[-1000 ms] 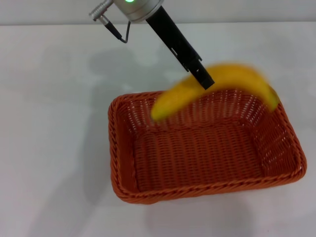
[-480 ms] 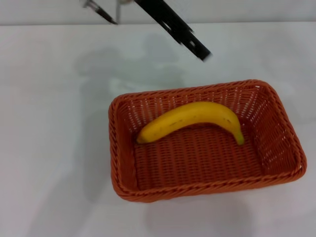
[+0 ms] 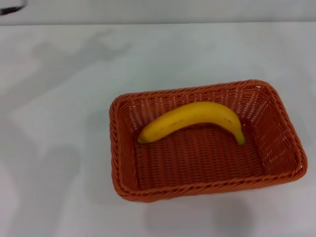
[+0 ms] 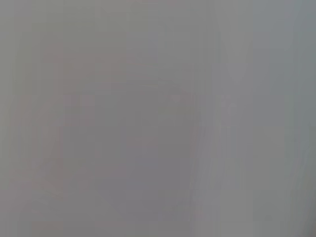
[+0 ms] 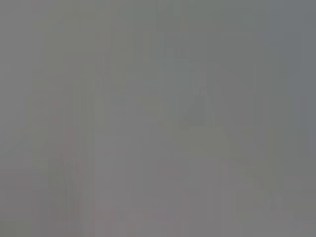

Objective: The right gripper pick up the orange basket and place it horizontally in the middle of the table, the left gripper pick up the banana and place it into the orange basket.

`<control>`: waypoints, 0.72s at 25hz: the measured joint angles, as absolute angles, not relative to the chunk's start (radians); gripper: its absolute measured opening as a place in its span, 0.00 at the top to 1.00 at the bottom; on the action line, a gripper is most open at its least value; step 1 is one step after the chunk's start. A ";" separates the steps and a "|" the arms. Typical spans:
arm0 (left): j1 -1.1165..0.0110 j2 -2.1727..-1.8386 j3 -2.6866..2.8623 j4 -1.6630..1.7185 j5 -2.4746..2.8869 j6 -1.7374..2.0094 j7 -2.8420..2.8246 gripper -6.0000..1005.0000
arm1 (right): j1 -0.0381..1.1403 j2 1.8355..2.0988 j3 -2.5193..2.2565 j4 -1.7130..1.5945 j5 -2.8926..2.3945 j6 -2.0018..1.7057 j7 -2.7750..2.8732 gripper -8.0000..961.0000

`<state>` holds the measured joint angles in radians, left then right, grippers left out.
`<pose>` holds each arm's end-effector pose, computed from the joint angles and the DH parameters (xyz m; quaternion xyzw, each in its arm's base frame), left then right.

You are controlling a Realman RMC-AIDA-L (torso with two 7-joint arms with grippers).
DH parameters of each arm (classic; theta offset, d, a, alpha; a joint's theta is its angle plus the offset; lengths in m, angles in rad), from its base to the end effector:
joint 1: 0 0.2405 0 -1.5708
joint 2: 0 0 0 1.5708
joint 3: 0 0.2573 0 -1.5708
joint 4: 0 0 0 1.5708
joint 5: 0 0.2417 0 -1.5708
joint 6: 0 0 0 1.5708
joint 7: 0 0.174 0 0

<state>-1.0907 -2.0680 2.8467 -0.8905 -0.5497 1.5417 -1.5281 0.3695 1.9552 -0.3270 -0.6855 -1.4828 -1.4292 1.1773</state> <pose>-0.1891 0.4894 0.0948 -0.8690 -0.2376 -0.3007 0.3130 0.3531 0.3731 0.1775 -0.7438 0.1868 0.3774 0.5190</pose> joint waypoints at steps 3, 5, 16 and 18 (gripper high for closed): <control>-0.921 -2.066 2.847 -0.875 -0.776 1.577 -1.425 0.12 | 0.341 2.002 -0.325 -0.642 -1.422 -1.493 1.163 0.18; -0.813 -2.069 2.847 -0.835 -0.892 1.587 -1.341 0.12 | 0.333 2.005 -0.326 -0.592 -1.389 -1.522 1.149 0.18; -0.501 -2.075 2.844 -0.540 -1.201 1.550 -1.058 0.12 | 0.292 2.000 -0.310 -0.463 -1.309 -1.560 1.119 0.18; -0.491 -2.076 2.844 -0.526 -1.201 1.556 -1.056 0.12 | 0.301 1.997 -0.312 -0.464 -1.310 -1.547 1.103 0.18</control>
<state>-0.4910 -2.0761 2.8439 -0.5257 -1.2013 1.5556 -1.0559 0.3012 1.9972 -0.3121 -0.4642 -1.3096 -1.5467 1.1034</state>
